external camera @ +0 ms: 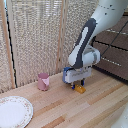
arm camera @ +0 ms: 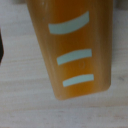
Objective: Caressingly guide your clamp towards the toast. Compassionately possess the toast with your clamp. Gradually tag the toast up from the worktable. Complaisantly, cruise the held-toasty-pillow to your white crockery. Last but notably, liberate the toast onto the shiny white tableware.
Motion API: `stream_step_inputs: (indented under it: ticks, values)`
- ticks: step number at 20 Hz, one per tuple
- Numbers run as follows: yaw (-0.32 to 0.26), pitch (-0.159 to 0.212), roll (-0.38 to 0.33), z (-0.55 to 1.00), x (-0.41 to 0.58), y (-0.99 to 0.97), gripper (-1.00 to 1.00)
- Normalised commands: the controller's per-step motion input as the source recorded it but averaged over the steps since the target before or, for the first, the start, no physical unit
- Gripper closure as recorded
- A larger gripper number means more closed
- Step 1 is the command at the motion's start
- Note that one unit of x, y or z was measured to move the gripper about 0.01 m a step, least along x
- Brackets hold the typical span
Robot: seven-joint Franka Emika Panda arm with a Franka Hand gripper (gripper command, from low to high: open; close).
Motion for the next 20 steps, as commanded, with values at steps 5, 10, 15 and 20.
stream_step_inputs:
  ticks: [5,10,15,20]
  values:
    - [0.121,0.001,0.0,-0.04,0.038,-0.13,1.0]
    - [0.015,0.012,0.0,0.0,-0.032,-0.04,1.0]
    - [-0.015,0.008,0.007,0.36,-0.194,-0.04,1.0]
    - [-0.072,0.008,0.053,1.0,-0.159,-0.06,1.0]
